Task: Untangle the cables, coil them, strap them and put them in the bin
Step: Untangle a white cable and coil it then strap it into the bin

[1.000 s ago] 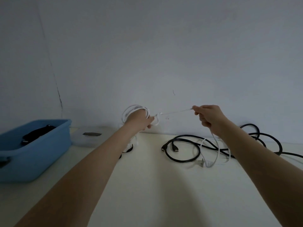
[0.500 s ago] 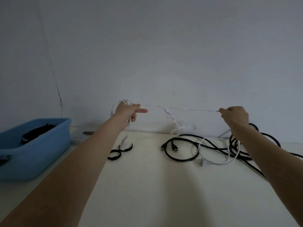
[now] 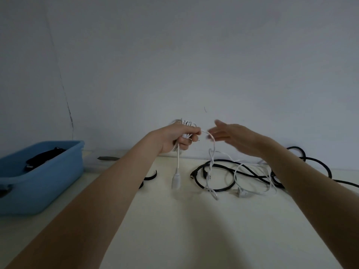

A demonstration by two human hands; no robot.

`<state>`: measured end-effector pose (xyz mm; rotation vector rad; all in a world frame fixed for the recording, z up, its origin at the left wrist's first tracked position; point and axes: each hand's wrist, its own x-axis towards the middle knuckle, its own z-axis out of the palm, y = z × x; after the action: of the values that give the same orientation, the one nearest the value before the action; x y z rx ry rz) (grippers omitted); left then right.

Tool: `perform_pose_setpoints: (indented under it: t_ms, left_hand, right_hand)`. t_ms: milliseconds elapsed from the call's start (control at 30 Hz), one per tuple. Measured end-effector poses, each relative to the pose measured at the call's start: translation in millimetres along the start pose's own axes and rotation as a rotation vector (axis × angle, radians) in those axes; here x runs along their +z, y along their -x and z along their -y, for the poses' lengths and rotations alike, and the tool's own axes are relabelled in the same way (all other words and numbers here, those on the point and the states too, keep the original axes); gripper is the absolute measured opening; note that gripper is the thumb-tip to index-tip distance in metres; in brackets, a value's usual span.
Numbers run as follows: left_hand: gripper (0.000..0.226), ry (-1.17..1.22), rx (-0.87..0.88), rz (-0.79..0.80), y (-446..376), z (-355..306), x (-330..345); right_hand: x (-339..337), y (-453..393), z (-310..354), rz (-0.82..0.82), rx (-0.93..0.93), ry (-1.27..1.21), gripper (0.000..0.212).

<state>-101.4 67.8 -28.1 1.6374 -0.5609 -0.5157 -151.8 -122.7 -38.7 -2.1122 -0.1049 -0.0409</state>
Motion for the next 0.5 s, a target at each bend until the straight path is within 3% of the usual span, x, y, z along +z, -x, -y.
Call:
perform_pose_setpoints:
  t_ms: [67, 100, 200, 300, 367, 433, 500]
  left_hand:
    - [0.023, 0.024, 0.023, 0.008, -1.9, -0.9, 1.0]
    - [0.023, 0.009, 0.028, 0.020, -1.5, -0.6, -2.5]
    - [0.021, -0.106, -0.053, 0.195, 6.0, 3.2, -13.3]
    - [0.023, -0.200, -0.227, 0.553, 17.0, 9.2, -8.0]
    - [0.024, -0.192, -0.190, 0.765, 21.2, 6.8, 7.0]
    - [0.034, -0.003, -0.076, 0.848, 21.2, -1.7, 16.3]
    - [0.051, 0.226, -0.030, 0.790, 20.1, -12.1, 17.6]
  right_hand:
    - [9.5, 8.1, 17.0, 0.267, -0.046, -0.070, 0.030]
    - [9.5, 9.1, 19.6, 0.287, -0.071, -0.047, 0.018]
    - [-2.4, 4.8, 18.6, -0.017, -0.139, 0.188, 0.017]
    - [-9.5, -2.3, 19.4, -0.433, -0.322, 0.753, 0.040]
    - [-3.6, -4.9, 18.7, -0.616, -0.365, 0.843, 0.050]
    - [6.0, -10.4, 11.4, -0.646, -0.298, 0.819, 0.049]
    - [15.4, -17.0, -1.3, -0.570, -0.214, 0.779, 0.034]
